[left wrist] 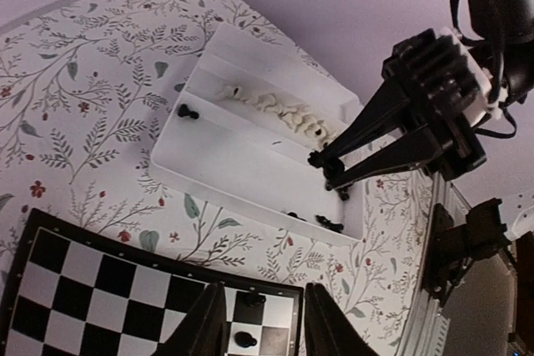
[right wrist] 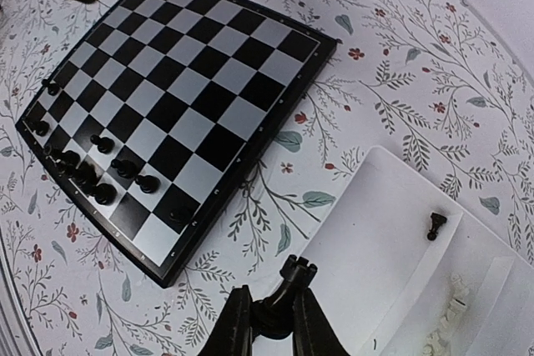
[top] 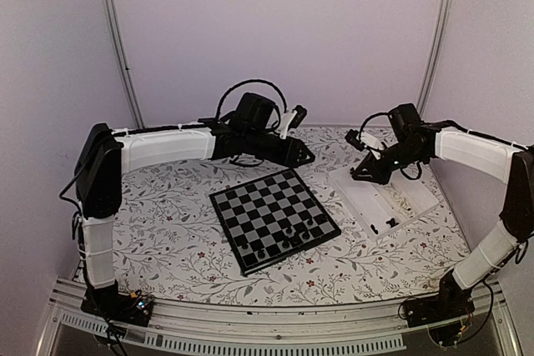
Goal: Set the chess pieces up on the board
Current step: Pick up the chess piece from the storage box, then place the chess piece on the chessboard.
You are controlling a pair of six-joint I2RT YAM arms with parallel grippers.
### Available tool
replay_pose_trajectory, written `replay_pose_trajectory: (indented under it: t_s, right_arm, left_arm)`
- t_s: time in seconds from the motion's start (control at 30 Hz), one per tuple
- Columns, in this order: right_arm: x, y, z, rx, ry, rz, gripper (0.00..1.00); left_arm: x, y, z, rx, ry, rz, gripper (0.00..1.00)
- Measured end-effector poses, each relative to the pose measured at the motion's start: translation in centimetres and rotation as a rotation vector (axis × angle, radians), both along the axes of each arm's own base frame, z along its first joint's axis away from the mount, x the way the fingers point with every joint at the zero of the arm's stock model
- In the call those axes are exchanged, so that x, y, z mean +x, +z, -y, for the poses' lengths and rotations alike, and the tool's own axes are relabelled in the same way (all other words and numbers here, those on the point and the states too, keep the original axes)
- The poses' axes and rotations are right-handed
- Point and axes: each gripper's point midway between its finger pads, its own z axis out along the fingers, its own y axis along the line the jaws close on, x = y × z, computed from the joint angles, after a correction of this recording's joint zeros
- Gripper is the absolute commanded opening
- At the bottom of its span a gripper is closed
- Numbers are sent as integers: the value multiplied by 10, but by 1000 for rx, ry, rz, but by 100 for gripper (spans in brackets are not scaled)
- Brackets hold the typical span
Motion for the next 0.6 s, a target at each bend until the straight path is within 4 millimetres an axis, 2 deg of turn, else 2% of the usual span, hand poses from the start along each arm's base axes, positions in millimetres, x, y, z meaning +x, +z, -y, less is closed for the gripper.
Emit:
replay_pose_trajectory:
  t_s: [0.13,0.23,0.6]
  right_arm:
    - [-18,16,-16,44,97,43,4]
    - [-28,23,-26,60,154,64,4]
    - [-50,27,-54,76,273,81,4]
  left_arm:
    - [-7,-2,25,-132,-69,-101,33]
    - [-12,-8,36,-186,-111,-164,33]
    - [-39,-18,59,-261,-234,-295,32]
